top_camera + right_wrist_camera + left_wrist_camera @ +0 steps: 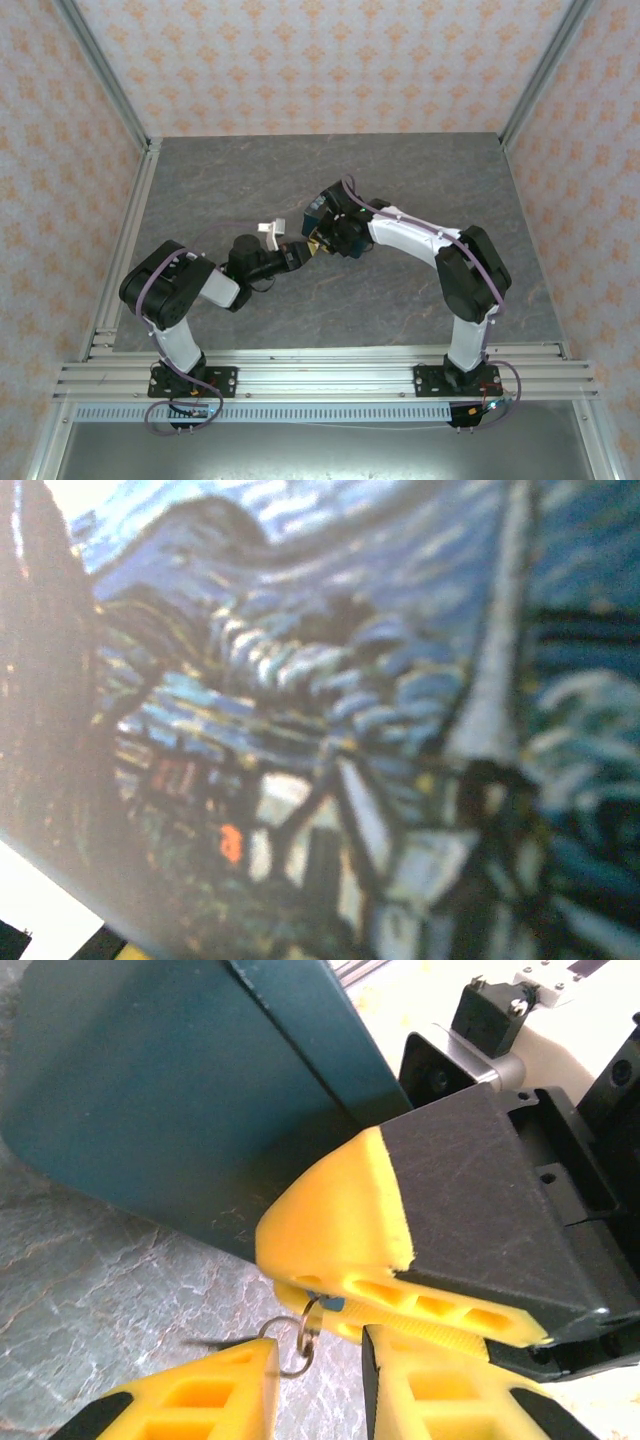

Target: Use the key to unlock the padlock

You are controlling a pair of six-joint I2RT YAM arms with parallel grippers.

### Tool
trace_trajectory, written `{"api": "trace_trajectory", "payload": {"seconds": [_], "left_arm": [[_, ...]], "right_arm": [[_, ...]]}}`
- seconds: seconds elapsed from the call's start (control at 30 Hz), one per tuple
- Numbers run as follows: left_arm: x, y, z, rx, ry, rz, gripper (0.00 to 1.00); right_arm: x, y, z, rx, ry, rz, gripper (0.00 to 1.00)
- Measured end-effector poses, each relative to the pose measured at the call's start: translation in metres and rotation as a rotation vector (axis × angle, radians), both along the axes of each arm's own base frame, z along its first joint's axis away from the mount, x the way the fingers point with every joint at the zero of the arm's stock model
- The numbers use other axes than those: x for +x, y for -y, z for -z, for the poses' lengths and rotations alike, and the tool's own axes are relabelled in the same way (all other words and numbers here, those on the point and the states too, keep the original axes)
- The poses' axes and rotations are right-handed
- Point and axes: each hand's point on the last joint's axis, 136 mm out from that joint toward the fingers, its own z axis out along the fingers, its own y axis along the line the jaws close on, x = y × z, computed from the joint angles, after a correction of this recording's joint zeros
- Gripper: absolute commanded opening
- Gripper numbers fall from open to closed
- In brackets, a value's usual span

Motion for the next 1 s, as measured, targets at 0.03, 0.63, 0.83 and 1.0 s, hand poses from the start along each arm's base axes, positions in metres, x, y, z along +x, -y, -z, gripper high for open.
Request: {"api": "trace_trajectory", "payload": {"seconds": [0.03,0.63,0.83,1.0], "left_arm": [[0.002,0.001,-0.001,-0.002,0.005,0.000,0.26],[0.009,0.006,0.003,0.005,0.000,0.009,0.00],[0.006,0.007,0.004,0.061,0.034,0.016,0.00],[0.001,0.013,0.002,0.180,0.091,0.025,0.00]], "right_arm": [[0.000,0.000,-0.001,0.005,-0.001,0.002,0.00],[0.004,0.002,-0.001,0.030,-0.024,0.038,0.00],[0.002,0.002,0.000,0.033,-0.029,0.034,0.00],[-0.003,0.006,-0.001,0.035,-0.046,0.037,0.00]]}}
